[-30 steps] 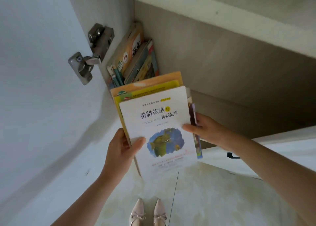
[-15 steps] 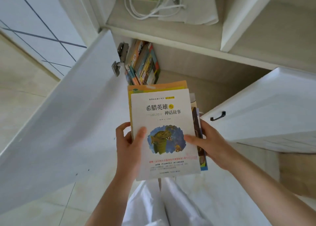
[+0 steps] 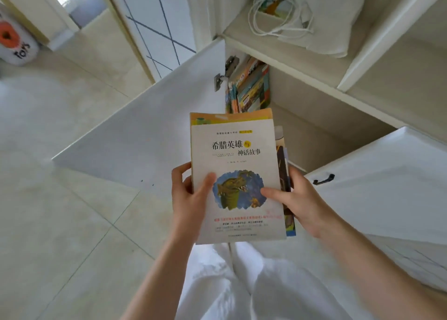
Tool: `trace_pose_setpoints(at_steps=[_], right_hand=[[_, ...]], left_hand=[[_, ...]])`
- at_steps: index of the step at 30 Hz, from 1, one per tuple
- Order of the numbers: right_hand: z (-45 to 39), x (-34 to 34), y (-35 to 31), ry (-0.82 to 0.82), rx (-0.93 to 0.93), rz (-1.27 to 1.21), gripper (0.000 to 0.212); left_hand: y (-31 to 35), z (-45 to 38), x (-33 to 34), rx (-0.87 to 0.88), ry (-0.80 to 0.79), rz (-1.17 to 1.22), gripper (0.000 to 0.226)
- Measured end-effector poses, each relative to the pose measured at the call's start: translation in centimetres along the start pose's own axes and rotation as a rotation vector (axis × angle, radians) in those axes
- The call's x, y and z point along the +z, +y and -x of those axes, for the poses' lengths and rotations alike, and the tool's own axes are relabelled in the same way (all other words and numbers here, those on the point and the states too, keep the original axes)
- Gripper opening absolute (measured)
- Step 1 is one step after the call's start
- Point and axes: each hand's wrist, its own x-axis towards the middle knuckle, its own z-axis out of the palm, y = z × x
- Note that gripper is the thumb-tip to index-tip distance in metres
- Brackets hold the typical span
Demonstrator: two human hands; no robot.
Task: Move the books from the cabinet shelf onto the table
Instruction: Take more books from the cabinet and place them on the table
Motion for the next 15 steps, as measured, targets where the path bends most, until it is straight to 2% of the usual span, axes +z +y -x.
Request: trace_pose_setpoints(at_steps=[8, 15], right_hand=[[1.2, 2.4, -0.8, -0.226, -0.049, 0.234, 0.041], [4.2, 9.3, -1.5, -0.544, -0.063, 0.449, 0.043]], left_hand=[[-1.8, 7.2, -3.5, 0.048, 0.304, 0.201, 0.041], [-5.9, 14.9, -8.3, 0.032, 0.615, 0.285, 0.061]])
